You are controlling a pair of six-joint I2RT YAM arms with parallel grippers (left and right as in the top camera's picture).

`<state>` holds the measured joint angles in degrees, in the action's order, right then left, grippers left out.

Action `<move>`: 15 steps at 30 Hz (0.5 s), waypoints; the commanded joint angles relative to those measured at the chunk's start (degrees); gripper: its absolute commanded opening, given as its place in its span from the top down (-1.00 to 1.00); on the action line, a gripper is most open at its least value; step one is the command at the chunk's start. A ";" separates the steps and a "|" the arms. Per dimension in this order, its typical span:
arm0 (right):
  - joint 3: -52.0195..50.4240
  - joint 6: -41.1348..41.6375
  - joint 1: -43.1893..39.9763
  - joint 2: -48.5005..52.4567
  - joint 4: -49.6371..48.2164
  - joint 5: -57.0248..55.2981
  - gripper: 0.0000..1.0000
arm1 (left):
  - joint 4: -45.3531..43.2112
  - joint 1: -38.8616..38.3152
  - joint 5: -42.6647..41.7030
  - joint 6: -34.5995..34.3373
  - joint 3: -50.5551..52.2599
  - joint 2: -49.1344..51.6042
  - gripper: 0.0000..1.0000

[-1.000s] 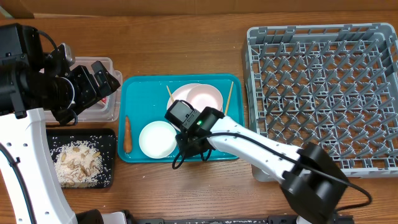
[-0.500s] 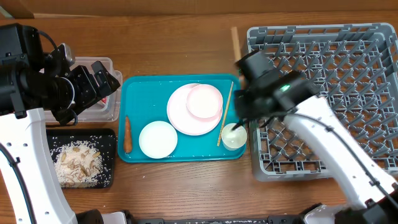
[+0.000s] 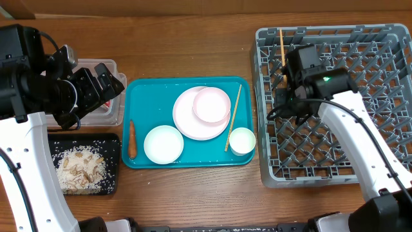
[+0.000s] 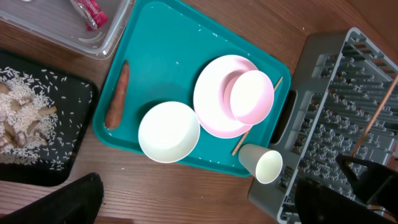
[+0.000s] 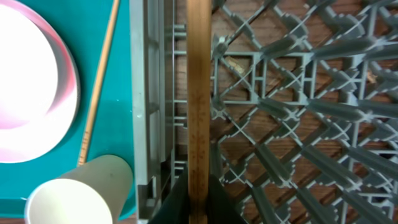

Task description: Sort waste into correct bins and load items into the dishwasher

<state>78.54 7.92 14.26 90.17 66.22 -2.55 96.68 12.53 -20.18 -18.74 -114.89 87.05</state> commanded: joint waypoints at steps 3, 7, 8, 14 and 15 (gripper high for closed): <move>-4.15 -0.94 0.02 -0.20 -2.84 -0.37 0.92 | 0.11 0.26 -0.17 -0.11 -0.33 0.07 -0.99; -5.49 -0.92 0.02 -0.20 -3.50 -0.24 0.92 | 0.11 0.26 -0.20 -0.13 -0.33 0.07 -1.00; -5.64 -0.90 0.02 -0.20 -3.58 0.17 0.92 | 0.11 0.24 -0.17 -0.13 -0.33 0.07 -1.00; -5.75 -0.94 0.02 -0.20 -3.34 2.03 0.92 | 0.11 0.26 -0.20 -0.13 -0.33 0.07 -1.00; -5.81 -0.94 0.02 -0.20 -3.17 2.43 0.92 | 0.11 0.26 -0.17 -0.11 -0.33 0.07 -1.00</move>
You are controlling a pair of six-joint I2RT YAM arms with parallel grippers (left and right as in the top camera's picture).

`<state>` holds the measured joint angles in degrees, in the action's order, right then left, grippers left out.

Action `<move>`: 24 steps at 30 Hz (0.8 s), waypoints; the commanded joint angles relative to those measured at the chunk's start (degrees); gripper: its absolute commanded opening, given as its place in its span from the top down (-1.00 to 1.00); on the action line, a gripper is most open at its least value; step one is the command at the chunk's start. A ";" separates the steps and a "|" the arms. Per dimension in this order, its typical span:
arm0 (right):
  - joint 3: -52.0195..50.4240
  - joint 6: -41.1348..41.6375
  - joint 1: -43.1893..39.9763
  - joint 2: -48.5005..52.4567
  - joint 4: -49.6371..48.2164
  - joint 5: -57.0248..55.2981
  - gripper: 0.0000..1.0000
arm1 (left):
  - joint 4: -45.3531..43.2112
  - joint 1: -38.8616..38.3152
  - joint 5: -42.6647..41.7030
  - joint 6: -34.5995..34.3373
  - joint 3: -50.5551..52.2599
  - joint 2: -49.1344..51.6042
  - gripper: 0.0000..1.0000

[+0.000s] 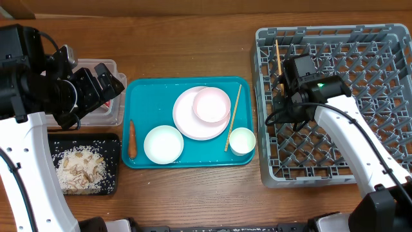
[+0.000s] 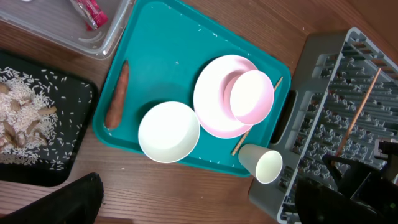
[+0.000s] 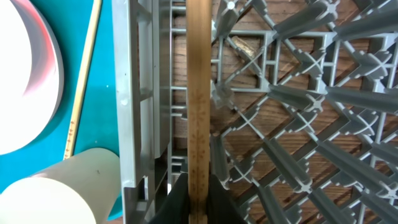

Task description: Sort waste into correct bins and load items into the dishwasher

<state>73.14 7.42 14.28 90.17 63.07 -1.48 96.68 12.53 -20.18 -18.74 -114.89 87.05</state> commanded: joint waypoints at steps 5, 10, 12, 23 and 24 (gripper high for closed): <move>-0.42 -0.44 0.02 -0.15 1.36 1.81 0.92 | 0.11 0.26 -0.17 -0.11 -0.33 0.07 -1.00; -0.44 -0.44 0.17 -0.15 2.36 4.17 0.92 | 0.11 0.26 -0.17 -0.11 -0.33 0.07 -1.00; -0.44 -0.42 0.52 -0.15 2.73 4.17 0.92 | 0.11 0.26 -0.17 -0.13 -0.33 0.07 -1.00; -0.44 -0.37 2.21 -0.15 3.43 4.15 0.81 | 0.11 0.26 -0.17 -0.13 -0.33 0.07 -1.00; -0.44 -0.37 2.21 -0.15 3.48 4.15 0.79 | 0.11 0.26 -0.17 -0.13 -0.33 0.07 -1.00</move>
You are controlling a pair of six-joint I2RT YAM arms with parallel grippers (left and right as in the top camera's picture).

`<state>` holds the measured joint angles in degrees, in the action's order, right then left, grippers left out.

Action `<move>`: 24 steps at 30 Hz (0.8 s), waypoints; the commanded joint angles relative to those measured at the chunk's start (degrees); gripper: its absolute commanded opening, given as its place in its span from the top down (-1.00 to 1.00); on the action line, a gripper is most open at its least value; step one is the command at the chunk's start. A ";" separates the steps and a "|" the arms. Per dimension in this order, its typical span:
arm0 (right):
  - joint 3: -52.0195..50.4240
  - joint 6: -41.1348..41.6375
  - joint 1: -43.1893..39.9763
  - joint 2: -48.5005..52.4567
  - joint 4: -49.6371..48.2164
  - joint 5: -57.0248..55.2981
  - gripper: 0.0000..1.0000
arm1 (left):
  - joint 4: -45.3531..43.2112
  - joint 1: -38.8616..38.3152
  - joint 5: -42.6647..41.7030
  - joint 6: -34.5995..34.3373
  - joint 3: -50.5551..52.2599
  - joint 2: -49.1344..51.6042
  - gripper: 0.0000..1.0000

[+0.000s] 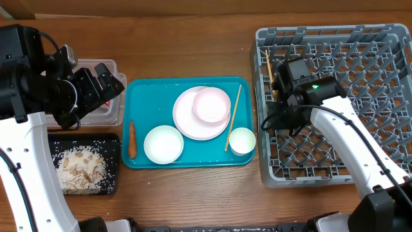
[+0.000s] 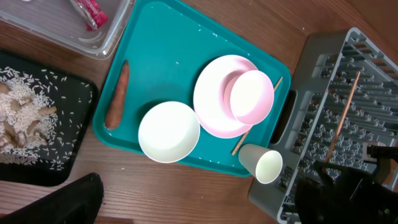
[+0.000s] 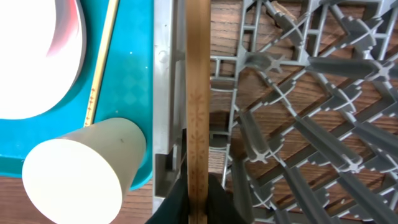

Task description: Sort waste into correct bins and load items into the dishwasher

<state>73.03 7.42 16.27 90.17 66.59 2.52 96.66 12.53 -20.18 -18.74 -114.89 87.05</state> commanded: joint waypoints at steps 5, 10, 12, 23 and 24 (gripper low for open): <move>-0.33 -0.37 0.22 -0.15 0.15 0.15 0.57 | 0.13 0.24 -0.20 -0.13 -0.33 0.07 -0.99; -0.33 -0.37 0.22 -0.15 0.17 0.13 0.14 | 0.13 0.26 -0.17 -0.13 -0.33 0.07 -1.00; -0.33 -0.37 0.22 -0.15 0.17 0.13 0.14 | 0.13 0.26 -0.17 -0.11 -0.33 0.07 -1.00; 10.45 0.70 0.98 -0.17 10.71 1.20 0.15 | 0.13 0.26 -0.17 -0.11 -0.33 0.07 -1.00; 11.91 0.72 1.36 -0.17 11.69 2.38 0.14 | 0.13 0.26 -0.17 -0.13 -0.33 0.07 -1.00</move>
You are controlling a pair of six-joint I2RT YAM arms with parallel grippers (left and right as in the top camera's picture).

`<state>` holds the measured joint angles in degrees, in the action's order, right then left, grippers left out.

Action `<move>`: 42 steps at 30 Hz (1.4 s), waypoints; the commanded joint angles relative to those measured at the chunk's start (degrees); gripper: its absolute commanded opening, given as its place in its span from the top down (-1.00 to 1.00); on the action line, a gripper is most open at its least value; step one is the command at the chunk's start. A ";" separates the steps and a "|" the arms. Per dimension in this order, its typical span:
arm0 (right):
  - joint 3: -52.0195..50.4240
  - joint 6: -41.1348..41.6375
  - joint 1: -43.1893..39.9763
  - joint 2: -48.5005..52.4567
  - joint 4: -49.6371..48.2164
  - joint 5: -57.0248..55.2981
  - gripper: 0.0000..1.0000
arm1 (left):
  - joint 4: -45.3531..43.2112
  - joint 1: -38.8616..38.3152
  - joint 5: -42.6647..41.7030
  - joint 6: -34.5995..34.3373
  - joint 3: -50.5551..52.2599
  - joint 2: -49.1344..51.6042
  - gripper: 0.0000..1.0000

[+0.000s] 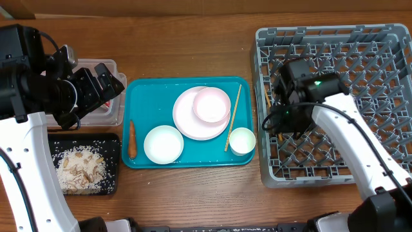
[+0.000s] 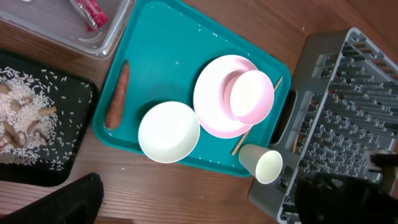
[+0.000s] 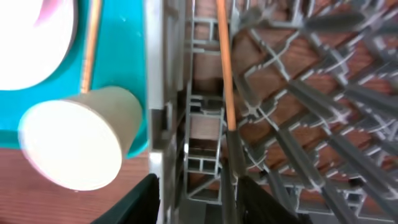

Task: Sort waste into correct bins and load items into the dishwasher
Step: 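Move the right gripper back over the pink bowl on the plate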

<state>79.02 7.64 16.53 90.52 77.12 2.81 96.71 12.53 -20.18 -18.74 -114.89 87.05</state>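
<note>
A wooden chopstick (image 3: 224, 62) lies free in the left column of the grey dish rack (image 1: 322, 177), also seen from overhead as the chopstick (image 1: 268, 98). My right gripper (image 3: 199, 208) hangs just above it, open, with nothing between its fingers. A second chopstick (image 1: 232, 116) lies on the teal tray (image 1: 138, 96) with a pink plate (image 1: 190, 122), pink bowl (image 1: 212, 104), white bowl (image 1: 163, 144), paper cup (image 1: 242, 140) and carrot (image 1: 132, 138). My left gripper (image 1: 103, 84) stands open over the clear bin (image 1: 109, 64), holding nothing.
A black tray (image 1: 117, 161) of rice and food scraps sits at the front left. The clear bin holds a pink wrapper (image 2: 87, 12). The paper cup lies on its side against the rack's left wall.
My right gripper was shut on the chopstick over the rack's left edge. Now it is open and the chopstick rests in the rack. The left arm has not moved.
My right gripper held one chopstick over the rack's far left corner. At each later moment it was further left and nearer, still gripped. Now the chopstick lies let go in the rack's left column. The tray's items and the left arm stayed put.
</note>
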 commanded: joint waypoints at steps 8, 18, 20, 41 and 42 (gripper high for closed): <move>10.10 1.38 8.52 -0.35 -5.27 12.35 0.13 | 0.09 0.26 -0.17 -0.13 -0.33 0.07 -1.00; 3.48 8.72 16.83 0.31 -22.88 -5.77 0.13 | 0.09 0.24 -0.17 -0.13 -0.33 0.07 -1.00; 0.61 8.68 17.00 0.42 -28.17 -5.99 0.10 | 0.09 0.24 -0.17 -0.13 -0.33 0.07 -1.00; -4.52 2.75 16.72 16.35 -46.97 -11.39 0.05 | 0.09 0.24 -0.20 -0.11 -0.33 0.07 -1.00; -4.52 2.78 16.72 16.35 -47.10 -11.39 0.05 | 0.09 0.24 -0.20 -0.13 -0.33 0.07 -1.00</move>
<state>74.65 11.57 33.41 107.24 30.87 -7.07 96.68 12.53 -20.18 -18.74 -114.89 87.05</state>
